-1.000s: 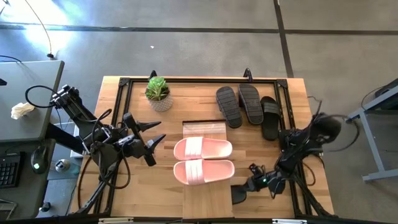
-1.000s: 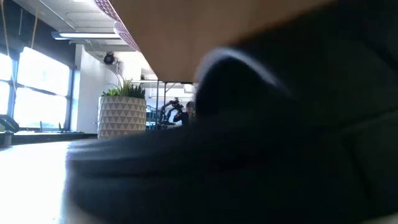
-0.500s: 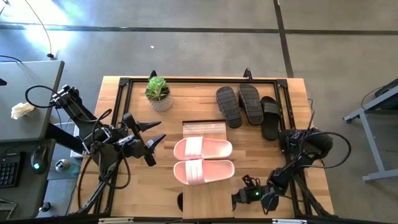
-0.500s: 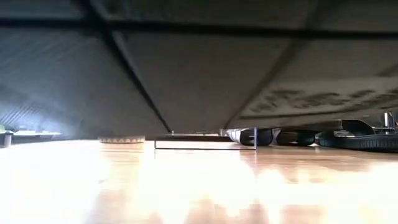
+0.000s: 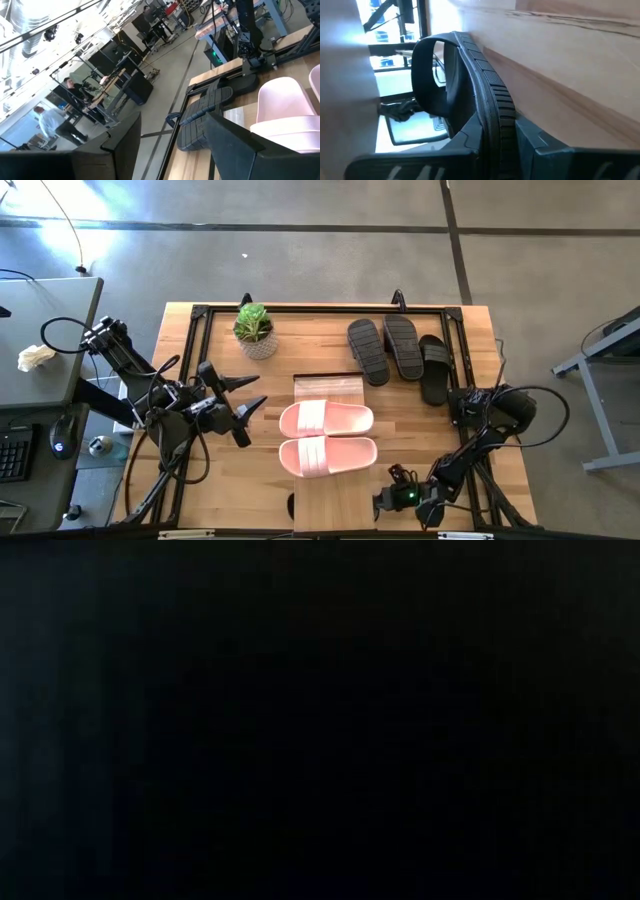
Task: Pick and place slides into the shelf
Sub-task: Put the black slipper under the shelf
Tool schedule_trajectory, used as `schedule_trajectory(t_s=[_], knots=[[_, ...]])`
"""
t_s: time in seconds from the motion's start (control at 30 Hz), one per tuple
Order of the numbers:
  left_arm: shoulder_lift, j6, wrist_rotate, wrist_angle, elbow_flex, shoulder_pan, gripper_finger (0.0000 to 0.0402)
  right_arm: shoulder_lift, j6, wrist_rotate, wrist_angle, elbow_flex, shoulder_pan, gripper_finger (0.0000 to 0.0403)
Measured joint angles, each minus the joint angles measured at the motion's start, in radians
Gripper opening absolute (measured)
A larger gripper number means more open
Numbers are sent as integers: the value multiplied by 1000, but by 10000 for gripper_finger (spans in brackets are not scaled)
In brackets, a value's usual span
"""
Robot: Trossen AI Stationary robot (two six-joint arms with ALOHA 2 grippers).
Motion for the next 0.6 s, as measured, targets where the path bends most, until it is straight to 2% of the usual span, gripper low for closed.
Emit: schedule_trajectory(t_s=[0.37,0.6], knots=[[0,0,0,-1,0,0,204,1,4,-10,-46,18,0,59],[0,0,1,-2,0,0,204,1,3,-15,-42,18,9,107]])
